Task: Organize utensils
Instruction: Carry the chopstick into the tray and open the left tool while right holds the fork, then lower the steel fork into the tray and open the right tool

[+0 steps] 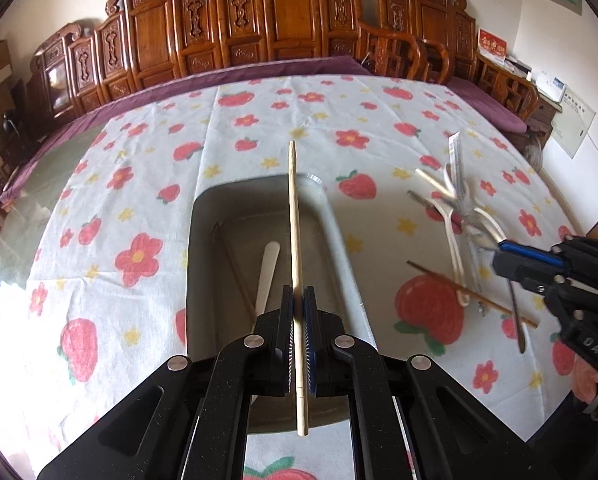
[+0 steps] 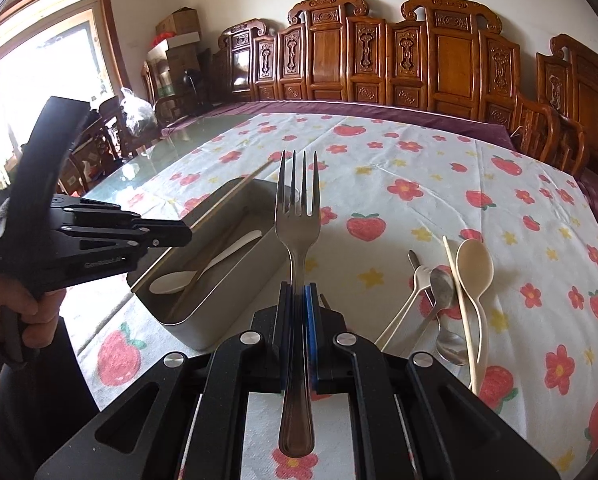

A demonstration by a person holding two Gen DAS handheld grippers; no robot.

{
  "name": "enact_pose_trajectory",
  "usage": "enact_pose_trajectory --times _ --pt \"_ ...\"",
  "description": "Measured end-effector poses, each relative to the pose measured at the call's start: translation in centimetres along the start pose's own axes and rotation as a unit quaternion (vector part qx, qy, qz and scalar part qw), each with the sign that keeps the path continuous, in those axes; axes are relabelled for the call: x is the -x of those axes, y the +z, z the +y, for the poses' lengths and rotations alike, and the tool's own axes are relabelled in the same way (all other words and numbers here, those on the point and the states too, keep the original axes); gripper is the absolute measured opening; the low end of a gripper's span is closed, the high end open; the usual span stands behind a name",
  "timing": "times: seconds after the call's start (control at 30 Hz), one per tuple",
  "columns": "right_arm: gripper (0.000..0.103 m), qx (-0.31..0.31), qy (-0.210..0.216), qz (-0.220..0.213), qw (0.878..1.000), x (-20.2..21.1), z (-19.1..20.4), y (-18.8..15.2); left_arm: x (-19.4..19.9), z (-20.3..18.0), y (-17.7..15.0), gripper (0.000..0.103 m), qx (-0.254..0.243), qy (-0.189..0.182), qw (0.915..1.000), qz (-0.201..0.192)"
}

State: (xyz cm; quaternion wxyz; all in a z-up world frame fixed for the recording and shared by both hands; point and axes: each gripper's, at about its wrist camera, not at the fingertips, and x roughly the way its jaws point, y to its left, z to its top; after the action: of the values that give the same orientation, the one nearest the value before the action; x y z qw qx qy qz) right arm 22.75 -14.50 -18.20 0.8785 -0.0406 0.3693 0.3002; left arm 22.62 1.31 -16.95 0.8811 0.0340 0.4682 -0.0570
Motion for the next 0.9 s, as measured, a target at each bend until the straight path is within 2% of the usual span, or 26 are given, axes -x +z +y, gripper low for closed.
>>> enact_pose_trajectory --times 0.17,0.43,0.53,0.6,0.67,0.9 --pt "0.009 -0.002 -0.003 0.005 1.0 -0.5 0.0 -0.2 -2.2 1.2 -0.7 0.004 0.007 -0.004 0.9997 0.024" --pt "0.009 -0.002 -0.007 0.019 1.0 -1.8 0.2 -0.3 -3.6 1.7 -0.7 0.004 0.007 -0.01 0.9996 0.027" --pt "0.009 -0.003 -0.008 0.023 1.0 -2.4 0.3 -0.3 -3.6 1.9 -0.7 0.005 0.013 -0.013 0.9996 0.021" --pt "0.009 -0.003 -0.008 0.025 1.0 -2.6 0.5 -0.3 -3.6 2.0 -0.7 0.014 0.011 -0.008 0.9997 0.02" --pt "0.009 -0.003 -0.01 0.027 1.0 -2.8 0.7 -0.3 -3.2 2.2 -0.7 0.017 0.012 -0.005 0.9999 0.009" --pt "0.009 0.004 -0.02 0.024 1.0 -2.6 2.2 0.2 -0.8 3.2 -0.4 0.019 0.013 -0.013 0.9995 -0.026"
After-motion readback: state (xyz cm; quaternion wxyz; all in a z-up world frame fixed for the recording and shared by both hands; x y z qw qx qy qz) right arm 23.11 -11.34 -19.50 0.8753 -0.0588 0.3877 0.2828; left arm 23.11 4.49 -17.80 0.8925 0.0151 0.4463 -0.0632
